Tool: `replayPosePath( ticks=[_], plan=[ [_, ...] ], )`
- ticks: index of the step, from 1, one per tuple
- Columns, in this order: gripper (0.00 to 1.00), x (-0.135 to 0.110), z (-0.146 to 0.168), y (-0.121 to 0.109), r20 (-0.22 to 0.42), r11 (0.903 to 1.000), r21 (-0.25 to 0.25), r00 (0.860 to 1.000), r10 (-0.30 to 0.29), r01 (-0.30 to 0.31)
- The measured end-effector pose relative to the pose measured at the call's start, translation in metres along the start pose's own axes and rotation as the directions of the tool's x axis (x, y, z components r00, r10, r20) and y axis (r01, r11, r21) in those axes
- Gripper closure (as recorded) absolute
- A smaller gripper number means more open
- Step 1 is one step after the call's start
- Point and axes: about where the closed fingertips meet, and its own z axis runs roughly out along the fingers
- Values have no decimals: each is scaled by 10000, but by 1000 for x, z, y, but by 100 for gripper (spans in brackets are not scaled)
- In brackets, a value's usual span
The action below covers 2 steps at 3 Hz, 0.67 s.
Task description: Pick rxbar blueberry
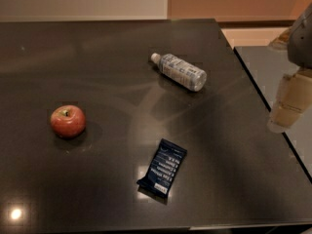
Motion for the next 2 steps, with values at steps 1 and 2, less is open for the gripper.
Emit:
replayPosePath(
  ticks=[1, 2],
  plan=[
    [0, 0, 0, 0, 9, 10000, 18, 10000, -6, 5],
    [0, -16, 4, -4, 241, 9993, -32, 9990, -383, 384]
  ],
)
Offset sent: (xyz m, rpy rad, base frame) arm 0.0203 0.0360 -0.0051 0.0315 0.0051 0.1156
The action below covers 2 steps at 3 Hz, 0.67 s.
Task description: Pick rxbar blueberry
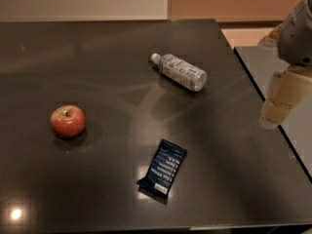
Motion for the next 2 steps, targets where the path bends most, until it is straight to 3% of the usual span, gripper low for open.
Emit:
replayPosePath(
  ticks=[1, 2],
  plan=[
    [0, -24, 14, -8, 280, 9981, -195, 9979, -577, 583],
    [0, -47, 30, -8, 452, 9900, -481, 9904, -1305, 1326]
  ],
)
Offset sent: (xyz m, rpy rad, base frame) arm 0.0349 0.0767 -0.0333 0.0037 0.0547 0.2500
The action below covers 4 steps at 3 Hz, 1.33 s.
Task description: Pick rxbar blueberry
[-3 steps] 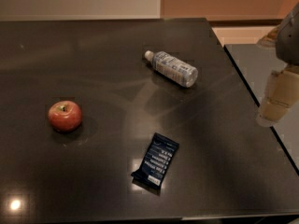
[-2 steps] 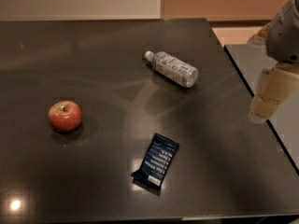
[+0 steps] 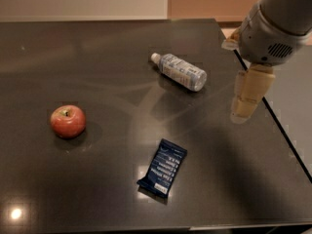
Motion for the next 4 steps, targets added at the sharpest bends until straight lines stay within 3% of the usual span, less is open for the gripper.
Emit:
replayPosePath(
  ticks=[1, 2, 3, 4],
  plan=[
    [0, -22, 23, 8, 162, 9924, -489, 9935, -1125, 1132],
    [0, -35, 40, 20, 278, 9704, -832, 9739, -2251, 2266],
    [0, -44, 62, 33, 462, 9190, -1169, 9264, -3738, 3766],
    [0, -54, 81, 44, 827, 8439, -1425, 8559, -5105, 5172]
  ],
)
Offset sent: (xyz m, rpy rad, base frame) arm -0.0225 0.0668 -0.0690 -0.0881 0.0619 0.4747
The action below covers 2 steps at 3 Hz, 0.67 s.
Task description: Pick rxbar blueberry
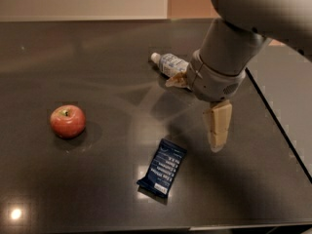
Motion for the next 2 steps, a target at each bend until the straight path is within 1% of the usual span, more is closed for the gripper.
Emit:
replayPosePath(
  ticks=[1, 2],
  plan=[
    [0, -12, 17, 2, 320, 9917, -328, 9919, -1230, 1240],
    [0, -22, 32, 9, 712, 9718, -756, 9733, -2181, 2233]
  ],
)
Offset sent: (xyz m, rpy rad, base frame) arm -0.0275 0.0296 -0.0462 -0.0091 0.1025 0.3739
